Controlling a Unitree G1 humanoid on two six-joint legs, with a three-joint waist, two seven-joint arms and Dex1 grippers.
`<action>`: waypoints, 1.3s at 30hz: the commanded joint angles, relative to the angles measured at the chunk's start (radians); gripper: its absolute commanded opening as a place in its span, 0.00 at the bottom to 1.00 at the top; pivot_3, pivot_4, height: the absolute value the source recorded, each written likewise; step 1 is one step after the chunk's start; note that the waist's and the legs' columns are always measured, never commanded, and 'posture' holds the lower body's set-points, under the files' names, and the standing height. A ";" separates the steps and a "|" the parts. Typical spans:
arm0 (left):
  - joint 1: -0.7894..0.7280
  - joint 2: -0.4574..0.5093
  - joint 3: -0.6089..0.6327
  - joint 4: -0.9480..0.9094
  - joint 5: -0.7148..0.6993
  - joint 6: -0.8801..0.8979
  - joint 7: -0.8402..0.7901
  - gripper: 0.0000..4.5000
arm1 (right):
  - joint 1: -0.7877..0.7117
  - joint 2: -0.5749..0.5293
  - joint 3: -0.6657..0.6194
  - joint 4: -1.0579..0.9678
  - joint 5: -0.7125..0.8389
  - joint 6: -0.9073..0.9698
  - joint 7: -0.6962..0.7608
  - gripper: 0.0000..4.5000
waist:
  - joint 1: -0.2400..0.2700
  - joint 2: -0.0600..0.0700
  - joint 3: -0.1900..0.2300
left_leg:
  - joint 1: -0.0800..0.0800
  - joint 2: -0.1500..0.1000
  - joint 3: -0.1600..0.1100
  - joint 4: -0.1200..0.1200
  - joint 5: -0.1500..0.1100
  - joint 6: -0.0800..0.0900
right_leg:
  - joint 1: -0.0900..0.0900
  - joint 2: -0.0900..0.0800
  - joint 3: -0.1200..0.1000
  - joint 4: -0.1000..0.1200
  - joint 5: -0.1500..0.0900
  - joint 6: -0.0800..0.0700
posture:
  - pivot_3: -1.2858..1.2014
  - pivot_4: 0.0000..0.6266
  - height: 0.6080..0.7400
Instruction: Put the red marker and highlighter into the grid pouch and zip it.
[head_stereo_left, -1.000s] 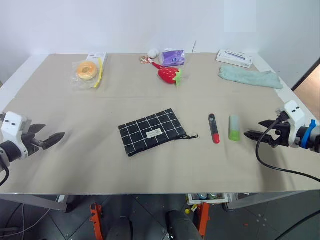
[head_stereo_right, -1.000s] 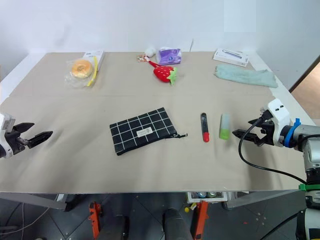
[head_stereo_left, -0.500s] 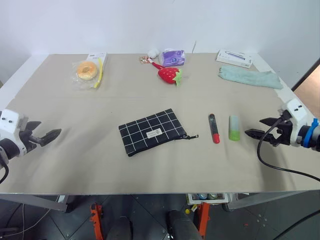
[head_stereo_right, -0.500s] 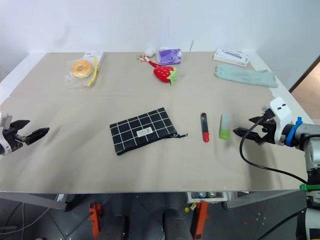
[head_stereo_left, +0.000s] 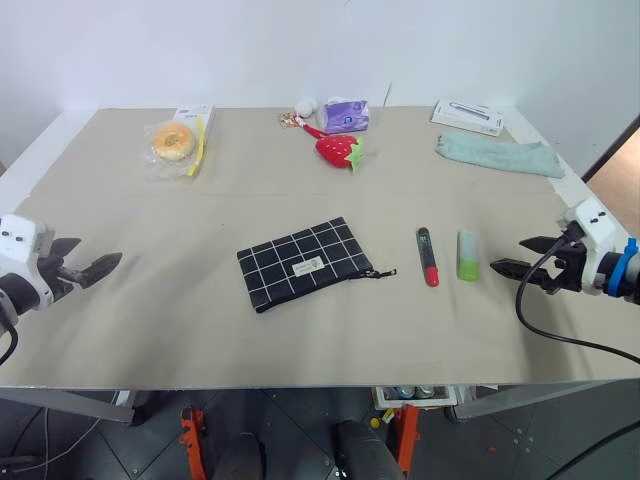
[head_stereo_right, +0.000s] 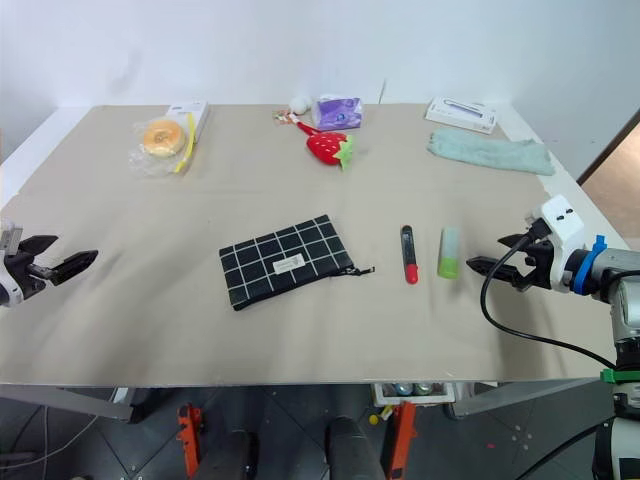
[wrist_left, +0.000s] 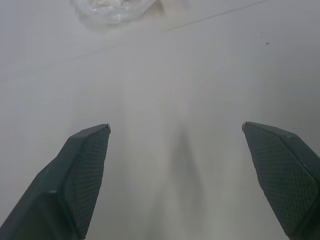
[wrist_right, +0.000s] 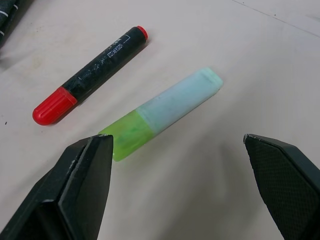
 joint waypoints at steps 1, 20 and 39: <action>-0.024 0.006 0.028 -0.001 -0.007 -0.018 -0.001 0.97 | -0.004 -0.016 -0.043 -0.022 0.018 -0.003 -0.001 1.00 | 0.000 0.000 0.000 | 0.000 0.000 0.000 0.000 0.000 0.000 | 0.000 0.000 0.000 0.000 0.000 0.000 | 0.52 0.24 0.99; -0.109 -0.142 -0.101 -0.051 0.087 -0.361 -0.039 1.00 | -0.012 0.484 0.120 -0.567 0.128 0.200 -0.380 0.01 | 0.000 -0.002 -0.002 | -0.001 0.000 -0.002 0.001 0.001 -0.001 | 0.001 0.001 0.000 0.001 0.003 -0.002 | 0.52 0.24 0.99; -0.244 -0.099 -0.508 0.212 0.727 -1.529 0.050 1.00 | -0.008 0.631 0.340 -0.421 -0.091 0.280 -0.578 0.01 | 0.004 -0.006 -0.006 | 0.002 0.000 -0.002 0.002 0.001 0.000 | 0.003 0.001 -0.001 0.001 0.004 -0.002 | 0.52 0.24 0.99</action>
